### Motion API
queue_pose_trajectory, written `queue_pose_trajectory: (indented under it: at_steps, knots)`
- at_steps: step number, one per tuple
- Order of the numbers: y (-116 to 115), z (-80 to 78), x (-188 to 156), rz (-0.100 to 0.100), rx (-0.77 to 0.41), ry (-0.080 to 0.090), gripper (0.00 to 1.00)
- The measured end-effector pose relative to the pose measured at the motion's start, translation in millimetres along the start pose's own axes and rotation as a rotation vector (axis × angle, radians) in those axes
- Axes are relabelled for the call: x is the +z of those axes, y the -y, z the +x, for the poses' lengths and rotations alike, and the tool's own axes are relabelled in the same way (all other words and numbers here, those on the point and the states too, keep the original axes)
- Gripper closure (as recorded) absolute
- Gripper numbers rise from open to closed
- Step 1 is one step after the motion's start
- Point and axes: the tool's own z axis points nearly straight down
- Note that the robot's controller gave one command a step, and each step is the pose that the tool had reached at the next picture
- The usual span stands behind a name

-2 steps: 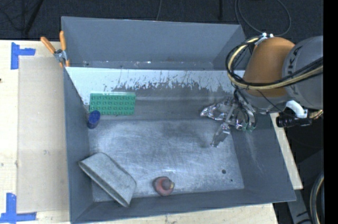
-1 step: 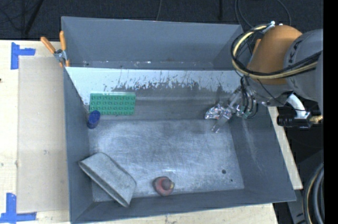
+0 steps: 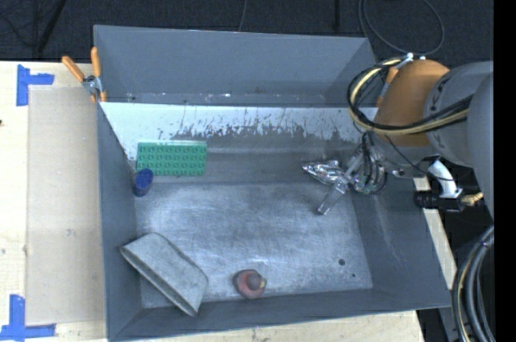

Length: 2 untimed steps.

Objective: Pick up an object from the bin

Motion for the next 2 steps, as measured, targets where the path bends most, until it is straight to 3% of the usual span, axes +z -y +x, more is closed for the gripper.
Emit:
queue_pose_trajectory:
  at_steps: [1, 2]
  knots:
    - [-1.6, 0.1, -2.5, 0.0, -0.006, 0.0, 1.0]
    - [-15.8, 16.9, -95.8, -0.002, -0.01, 0.004, 1.0]
